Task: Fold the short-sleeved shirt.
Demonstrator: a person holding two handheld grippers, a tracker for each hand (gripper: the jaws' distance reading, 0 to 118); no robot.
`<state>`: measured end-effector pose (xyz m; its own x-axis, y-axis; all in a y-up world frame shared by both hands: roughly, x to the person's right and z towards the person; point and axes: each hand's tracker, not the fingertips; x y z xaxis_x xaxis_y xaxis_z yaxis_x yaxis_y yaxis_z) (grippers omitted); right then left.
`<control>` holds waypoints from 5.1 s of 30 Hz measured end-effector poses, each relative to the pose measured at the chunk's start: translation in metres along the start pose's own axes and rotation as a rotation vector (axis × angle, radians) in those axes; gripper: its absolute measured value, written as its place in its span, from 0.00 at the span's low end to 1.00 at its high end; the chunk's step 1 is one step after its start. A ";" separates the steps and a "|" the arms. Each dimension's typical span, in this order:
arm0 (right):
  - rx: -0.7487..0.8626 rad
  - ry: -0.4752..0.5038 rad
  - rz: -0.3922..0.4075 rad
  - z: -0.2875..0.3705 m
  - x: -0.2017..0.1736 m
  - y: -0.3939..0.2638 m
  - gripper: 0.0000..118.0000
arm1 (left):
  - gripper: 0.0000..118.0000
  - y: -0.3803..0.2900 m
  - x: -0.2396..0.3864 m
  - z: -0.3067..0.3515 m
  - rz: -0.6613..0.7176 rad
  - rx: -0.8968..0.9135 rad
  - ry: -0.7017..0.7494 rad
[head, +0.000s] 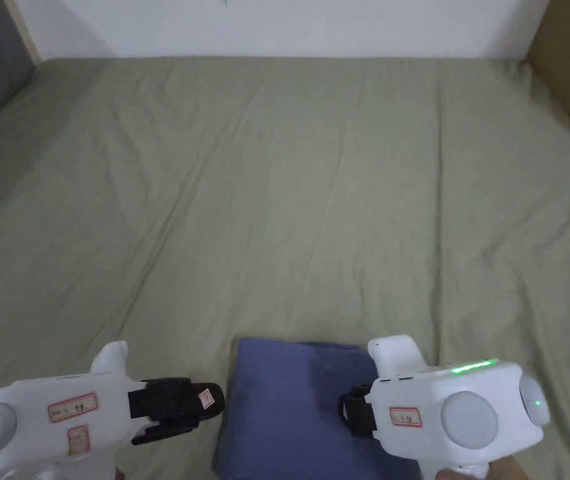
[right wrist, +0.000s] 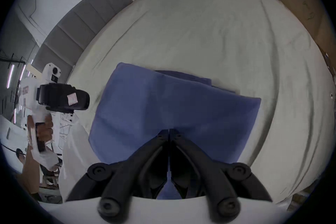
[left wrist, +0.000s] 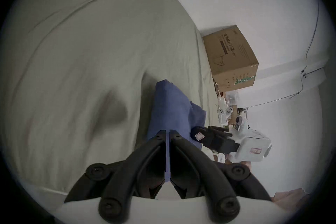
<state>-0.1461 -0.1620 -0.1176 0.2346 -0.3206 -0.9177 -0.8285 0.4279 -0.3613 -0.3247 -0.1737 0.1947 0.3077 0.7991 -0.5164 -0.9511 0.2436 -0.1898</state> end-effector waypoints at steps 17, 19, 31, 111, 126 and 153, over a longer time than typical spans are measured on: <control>-0.020 0.005 -0.014 -0.006 0.005 0.004 0.01 | 0.96 0.023 -0.030 -0.071 0.089 -0.188 -0.225; -0.021 0.003 -0.016 -0.006 0.006 0.004 0.01 | 0.96 0.022 -0.027 -0.079 0.082 -0.204 -0.239; -0.020 0.005 -0.050 0.003 0.000 0.001 0.01 | 0.20 0.026 -0.023 -0.094 0.001 -0.291 -0.156; 0.892 -0.498 0.077 0.200 -0.040 0.009 0.01 | 0.00 -0.055 0.239 0.032 -0.795 0.735 0.662; 0.976 -0.526 0.055 0.206 -0.042 -0.022 0.90 | 0.94 -0.089 0.244 0.048 -0.853 0.932 0.584; 0.973 -0.606 0.098 0.205 -0.040 -0.017 0.99 | 0.94 -0.081 0.252 0.036 -0.875 0.840 0.688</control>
<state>-0.0368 0.0170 -0.1083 0.6157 0.0963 -0.7821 -0.1753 0.9844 -0.0167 -0.1713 0.0281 0.1098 0.5212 -0.1499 -0.8402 -0.1009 0.9667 -0.2350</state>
